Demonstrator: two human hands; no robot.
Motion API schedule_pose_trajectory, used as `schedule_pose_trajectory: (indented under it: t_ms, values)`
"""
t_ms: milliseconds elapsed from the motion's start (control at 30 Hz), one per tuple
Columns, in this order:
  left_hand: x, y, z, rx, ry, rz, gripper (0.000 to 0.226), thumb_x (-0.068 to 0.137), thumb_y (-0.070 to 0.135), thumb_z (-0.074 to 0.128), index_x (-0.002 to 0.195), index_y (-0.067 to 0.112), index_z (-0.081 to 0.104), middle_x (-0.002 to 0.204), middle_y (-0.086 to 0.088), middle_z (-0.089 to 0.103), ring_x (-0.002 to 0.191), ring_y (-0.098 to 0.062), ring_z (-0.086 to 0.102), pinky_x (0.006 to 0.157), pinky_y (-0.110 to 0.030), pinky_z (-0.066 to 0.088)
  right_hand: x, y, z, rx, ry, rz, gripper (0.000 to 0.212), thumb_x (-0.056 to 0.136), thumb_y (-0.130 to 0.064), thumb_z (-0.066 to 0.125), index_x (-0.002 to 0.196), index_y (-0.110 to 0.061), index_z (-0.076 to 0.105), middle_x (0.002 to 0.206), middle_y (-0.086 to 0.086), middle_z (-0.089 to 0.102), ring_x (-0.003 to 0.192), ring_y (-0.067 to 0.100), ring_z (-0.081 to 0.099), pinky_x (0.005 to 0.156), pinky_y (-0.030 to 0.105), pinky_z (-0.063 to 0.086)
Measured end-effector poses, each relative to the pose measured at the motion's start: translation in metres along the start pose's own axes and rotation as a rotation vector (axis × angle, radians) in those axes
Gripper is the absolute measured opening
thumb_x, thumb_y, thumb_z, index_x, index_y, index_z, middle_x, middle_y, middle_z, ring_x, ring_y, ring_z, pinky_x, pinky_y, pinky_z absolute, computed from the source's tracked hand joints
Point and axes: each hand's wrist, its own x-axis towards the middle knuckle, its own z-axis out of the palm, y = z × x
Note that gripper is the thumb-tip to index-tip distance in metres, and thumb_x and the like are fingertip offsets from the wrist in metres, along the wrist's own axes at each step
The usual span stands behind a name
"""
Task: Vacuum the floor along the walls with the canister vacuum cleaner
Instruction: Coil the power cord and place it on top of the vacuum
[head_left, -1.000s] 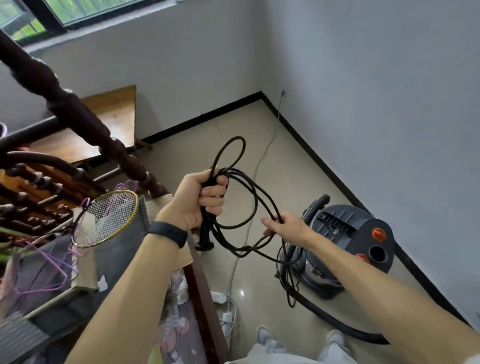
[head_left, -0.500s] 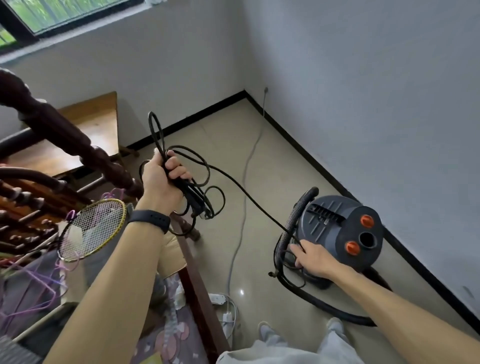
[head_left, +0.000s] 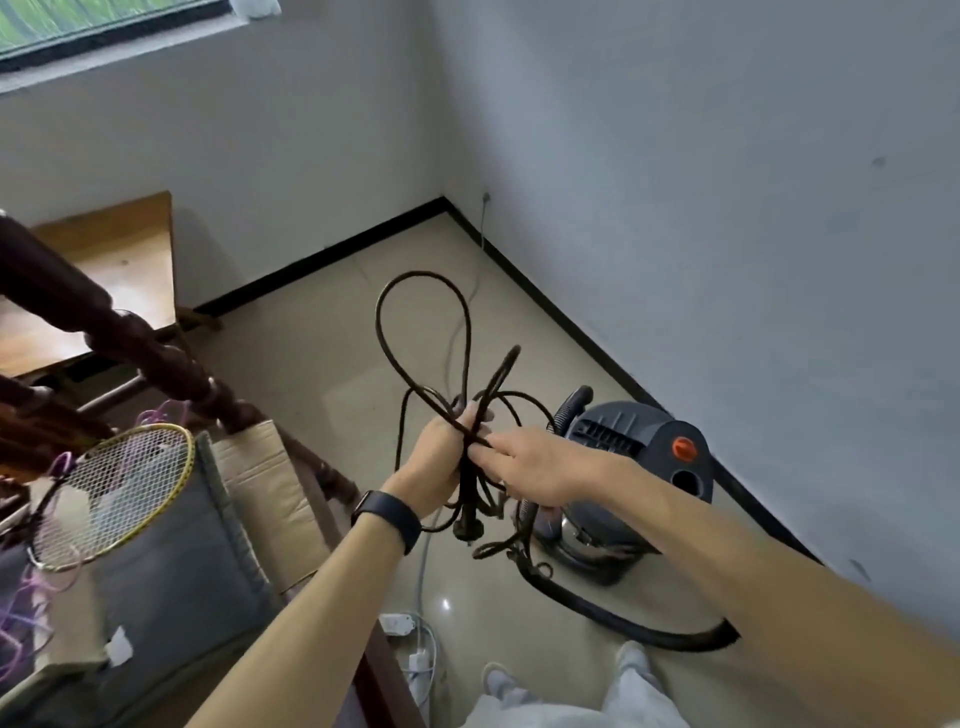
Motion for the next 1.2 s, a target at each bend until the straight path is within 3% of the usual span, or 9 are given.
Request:
schedule_pose_trajectory:
  t_ms: [167,300,400,533,667,733,867,1000,1200]
  values:
    - [0.014,0.007,-0.004,-0.551,0.196,-0.181,0.032,0.103,0.013,0.026,0.08,0.01,0.047,0.057,0.002,0.041,0.045,-0.013,0.038,0.054,-0.025,0.041,0.002,0.028,-0.002,0.12,-0.081,0.153,0.044,0.109,-0.045,0.038,0.076,-0.019,0.045,0.059,-0.002,0.042,0.054,0.015,0.044,0.052,0.028,0.047]
    - [0.025,0.013,-0.006,-0.551,0.315,-0.119,0.035,0.106,0.023,0.028,0.077,0.015,0.044,0.052,0.004,0.042,0.042,-0.013,0.039,0.052,-0.027,0.039,-0.004,0.032,0.006,0.113,-0.202,0.189,0.043,0.109,-0.043,0.04,0.075,-0.018,0.047,0.059,-0.003,0.042,0.046,0.009,0.043,0.051,0.026,0.049]
    - [0.026,0.024,-0.012,-0.374,0.404,-0.033,0.032,0.103,0.011,0.03,0.076,0.013,0.045,0.056,0.0,0.042,0.041,-0.013,0.038,0.051,-0.028,0.038,-0.006,0.037,0.008,0.458,-0.162,0.122,0.042,0.111,-0.039,0.041,0.075,-0.018,0.045,0.051,-0.009,0.035,0.05,0.013,0.052,0.058,0.028,0.05]
    - [0.035,0.01,-0.043,0.224,0.448,-0.128,0.029,0.104,0.026,0.033,0.086,0.008,0.048,0.065,-0.005,0.044,0.044,-0.018,0.039,0.047,-0.026,0.036,0.007,0.057,-0.015,1.315,0.407,0.108,0.044,0.105,-0.042,0.054,0.069,-0.022,0.039,0.054,-0.007,0.028,0.042,0.01,0.03,0.039,0.022,0.033]
    - [0.035,-0.009,-0.069,-0.038,0.397,-0.272,0.04,0.106,0.039,0.033,0.083,0.009,0.046,0.058,-0.001,0.038,0.037,-0.014,0.035,0.048,-0.026,0.034,0.019,0.09,-0.029,0.597,0.985,0.359,0.046,0.109,-0.042,0.038,0.075,-0.013,0.048,0.065,0.001,0.049,0.056,0.018,0.047,0.054,0.033,0.038]
    - [0.028,-0.011,-0.071,-0.208,0.304,-0.289,0.034,0.106,0.041,0.039,0.084,0.016,0.04,0.061,0.002,0.037,0.038,-0.009,0.033,0.049,-0.027,0.032,0.02,0.106,-0.02,0.187,0.905,0.409,0.048,0.111,-0.04,0.031,0.087,-0.008,0.057,0.079,0.007,0.058,0.079,0.028,0.059,0.068,0.036,0.039]
    - [0.024,0.0,-0.06,-0.366,0.163,-0.183,0.032,0.103,0.039,0.049,0.079,0.018,0.042,0.06,0.006,0.035,0.041,-0.006,0.033,0.047,-0.022,0.035,0.024,0.099,0.021,-0.525,0.194,0.317,0.041,0.11,-0.034,0.03,0.106,-0.01,0.063,0.108,0.017,0.066,0.105,0.038,0.063,0.085,0.043,0.051]
    - [0.023,0.012,-0.029,-0.333,0.224,0.033,0.034,0.103,0.027,0.052,0.072,0.015,0.047,0.051,0.005,0.047,0.046,-0.012,0.055,0.051,-0.024,0.046,0.02,0.054,0.053,-0.545,-0.213,0.181,0.045,0.109,-0.044,0.035,0.104,-0.011,0.065,0.109,0.016,0.068,0.099,0.034,0.061,0.082,0.037,0.048]
    - [0.008,-0.019,-0.012,0.505,-0.102,0.13,0.029,0.101,0.026,0.054,0.083,0.004,0.06,0.067,-0.008,0.059,0.058,-0.022,0.058,0.054,-0.031,0.047,0.012,0.023,-0.005,0.035,0.097,-0.061,0.02,0.088,-0.036,0.079,0.087,-0.017,0.073,0.074,-0.009,0.068,0.067,0.001,0.061,0.064,0.017,0.046]
